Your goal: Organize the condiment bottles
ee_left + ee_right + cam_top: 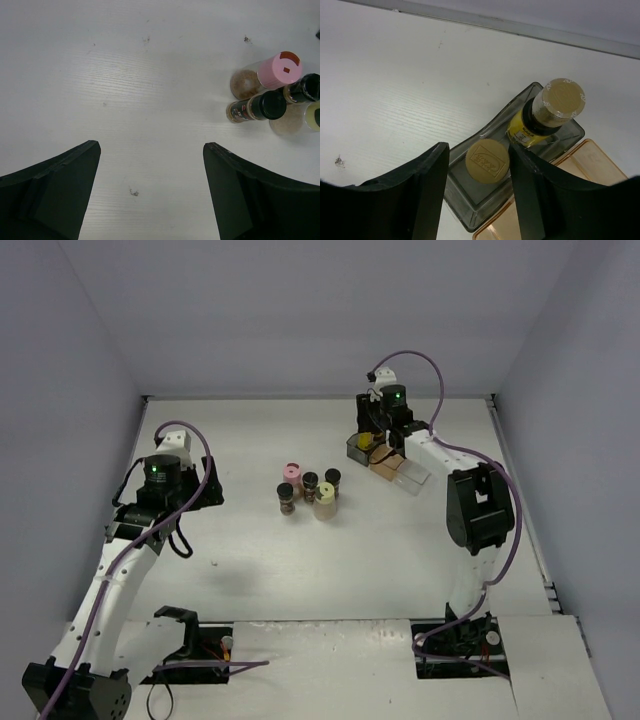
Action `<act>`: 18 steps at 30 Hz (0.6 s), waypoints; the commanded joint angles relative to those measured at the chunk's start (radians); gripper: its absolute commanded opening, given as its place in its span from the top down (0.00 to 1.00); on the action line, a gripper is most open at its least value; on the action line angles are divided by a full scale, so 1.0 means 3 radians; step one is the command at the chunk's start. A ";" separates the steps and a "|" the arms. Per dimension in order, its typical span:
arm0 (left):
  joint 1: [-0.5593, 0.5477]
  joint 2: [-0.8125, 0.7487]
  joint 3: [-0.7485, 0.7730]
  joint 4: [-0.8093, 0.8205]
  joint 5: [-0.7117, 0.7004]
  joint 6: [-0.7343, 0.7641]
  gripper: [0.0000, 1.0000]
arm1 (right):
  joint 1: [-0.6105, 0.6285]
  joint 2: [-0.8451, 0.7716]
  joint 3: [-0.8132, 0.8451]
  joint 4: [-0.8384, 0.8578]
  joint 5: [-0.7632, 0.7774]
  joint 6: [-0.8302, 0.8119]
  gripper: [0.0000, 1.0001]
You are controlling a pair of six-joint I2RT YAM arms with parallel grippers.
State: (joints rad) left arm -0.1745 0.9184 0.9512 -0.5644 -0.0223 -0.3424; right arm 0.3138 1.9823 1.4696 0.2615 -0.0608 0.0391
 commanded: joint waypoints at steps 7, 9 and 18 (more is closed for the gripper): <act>0.0024 -0.0024 0.0071 0.0128 0.0023 -0.0019 0.14 | -0.0008 -0.0640 -0.0067 0.0218 -0.0180 -0.0043 0.31; 0.0019 -0.0029 0.0071 0.0128 0.0023 -0.0019 0.15 | 0.0023 -0.0808 -0.0097 0.0116 -0.0226 -0.0054 0.30; 0.0035 -0.0039 0.0071 0.0122 -0.0007 -0.0014 0.14 | 0.0548 -0.1499 -0.0638 -0.0186 -0.0247 -0.0079 0.28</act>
State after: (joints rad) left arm -0.1741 0.9180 0.9512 -0.5644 -0.0223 -0.3431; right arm 0.3962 1.6020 1.3315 0.2031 -0.1150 0.0250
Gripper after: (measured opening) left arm 0.855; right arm 0.715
